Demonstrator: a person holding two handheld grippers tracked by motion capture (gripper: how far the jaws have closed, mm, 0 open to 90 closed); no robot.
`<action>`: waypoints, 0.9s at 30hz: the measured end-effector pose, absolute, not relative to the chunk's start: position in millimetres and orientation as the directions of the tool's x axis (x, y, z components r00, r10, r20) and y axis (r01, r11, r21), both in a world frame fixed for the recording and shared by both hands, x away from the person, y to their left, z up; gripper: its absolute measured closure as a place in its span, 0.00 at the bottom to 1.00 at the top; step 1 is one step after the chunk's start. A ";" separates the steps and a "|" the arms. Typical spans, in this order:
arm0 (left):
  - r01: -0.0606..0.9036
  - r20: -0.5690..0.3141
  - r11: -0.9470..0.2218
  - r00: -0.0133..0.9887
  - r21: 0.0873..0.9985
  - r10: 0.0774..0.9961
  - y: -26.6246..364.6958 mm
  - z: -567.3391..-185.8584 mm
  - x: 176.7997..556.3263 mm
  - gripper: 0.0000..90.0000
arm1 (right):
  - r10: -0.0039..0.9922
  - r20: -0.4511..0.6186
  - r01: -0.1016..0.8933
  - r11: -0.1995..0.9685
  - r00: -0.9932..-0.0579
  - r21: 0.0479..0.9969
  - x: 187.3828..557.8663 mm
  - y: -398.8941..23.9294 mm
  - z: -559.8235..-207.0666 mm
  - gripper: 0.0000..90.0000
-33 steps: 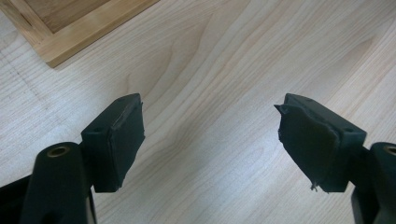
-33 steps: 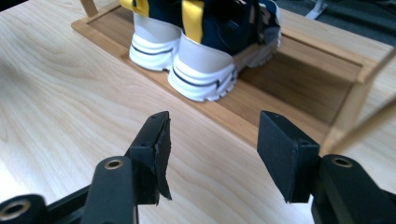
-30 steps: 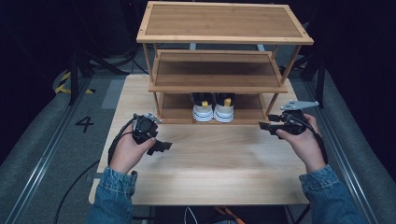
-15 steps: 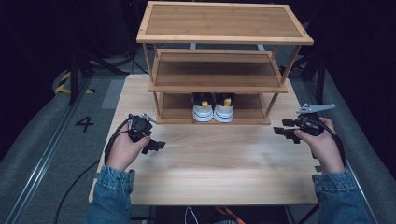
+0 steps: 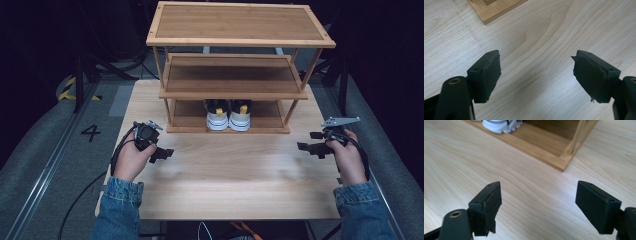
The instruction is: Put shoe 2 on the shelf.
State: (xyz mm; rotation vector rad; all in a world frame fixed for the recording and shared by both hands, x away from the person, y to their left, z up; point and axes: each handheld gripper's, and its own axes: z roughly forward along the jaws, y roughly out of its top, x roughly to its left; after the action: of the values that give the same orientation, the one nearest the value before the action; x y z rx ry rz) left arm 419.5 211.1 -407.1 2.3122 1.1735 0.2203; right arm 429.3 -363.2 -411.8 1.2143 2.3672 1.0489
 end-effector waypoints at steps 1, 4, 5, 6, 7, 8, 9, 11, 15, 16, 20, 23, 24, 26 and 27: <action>0.701 -0.094 -0.476 0.607 0.531 0.789 211.4 -408.1 419.9 0.25 | 0.789 0.073 0.589 0.391 -0.611 0.707 430.3 -364.1 -415.0 0.23; 0.697 -0.090 -0.477 0.608 0.535 0.789 212.9 -409.6 421.1 0.24 | 0.782 0.079 0.595 0.400 -0.618 0.697 432.4 -365.8 -422.2 0.22; 0.696 -0.091 -0.478 0.610 0.535 0.787 213.7 -410.1 421.6 0.23 | 0.779 0.074 0.593 0.408 -0.623 0.695 432.9 -366.3 -423.9 0.21; 0.693 -0.088 -0.478 0.611 0.539 0.787 214.3 -411.0 421.9 0.22 | 0.771 0.071 0.585 0.417 -0.633 0.696 433.4 -367.0 -425.4 0.21; 0.686 -0.077 -0.490 0.619 0.538 0.781 215.8 -411.8 422.5 0.21 | 0.758 0.075 0.572 0.418 -0.648 0.706 434.2 -367.9 -427.0 0.19; 0.683 -0.071 -0.494 0.621 0.539 0.780 216.7 -412.6 423.0 0.22 | 0.743 0.074 0.549 0.419 -0.665 0.723 435.6 -369.6 -429.6 0.17; 0.683 -0.064 -0.497 0.620 0.535 0.782 218.0 -413.6 423.5 0.22 | 0.738 0.069 0.539 0.423 -0.672 0.728 436.5 -370.7 -431.3 0.18; 0.686 -0.063 -0.494 0.615 0.535 0.786 220.2 -415.8 424.8 0.22 | 0.750 0.062 0.538 0.412 -0.659 0.735 438.0 -372.4 -436.6 0.18; 0.683 -0.058 -0.502 0.620 0.530 0.782 223.1 -420.2 427.2 0.22 | 0.752 0.071 0.548 0.408 -0.655 0.730 440.3 -374.2 -445.9 0.18; 0.674 -0.045 -0.514 0.628 0.531 0.777 223.8 -421.3 427.8 0.22 | 0.753 0.065 0.550 0.416 -0.655 0.724 440.8 -374.0 -447.8 0.18; 0.638 -0.010 -0.560 0.664 0.528 0.748 226.9 -424.8 429.5 0.22 | 0.756 0.065 0.557 0.418 -0.652 0.718 442.5 -374.7 -456.0 0.18; 0.647 -0.031 -0.549 0.661 0.529 0.749 227.8 -426.9 429.8 0.22 | 0.747 0.072 0.554 0.420 -0.661 0.719 443.6 -374.4 -461.7 0.18; 0.647 -0.033 -0.548 0.661 0.529 0.749 228.0 -427.3 429.9 0.22 | 0.746 0.068 0.550 0.422 -0.662 0.720 444.0 -374.3 -463.4 0.18; 0.650 -0.034 -0.546 0.659 0.529 0.751 228.3 -428.2 430.2 0.21 | 0.745 0.063 0.547 0.427 -0.664 0.720 444.8 -374.1 -466.0 0.18; 0.655 -0.042 -0.541 0.656 0.528 0.754 228.4 -428.6 430.1 0.21 | 0.745 0.063 0.548 0.427 -0.664 0.719 445.0 -373.7 -466.7 0.18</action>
State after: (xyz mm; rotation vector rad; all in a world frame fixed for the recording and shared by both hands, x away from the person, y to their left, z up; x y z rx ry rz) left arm 430.1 228.4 -428.6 2.3651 1.0942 0.2589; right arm 445.0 -373.7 -466.7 1.1244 2.4184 1.0699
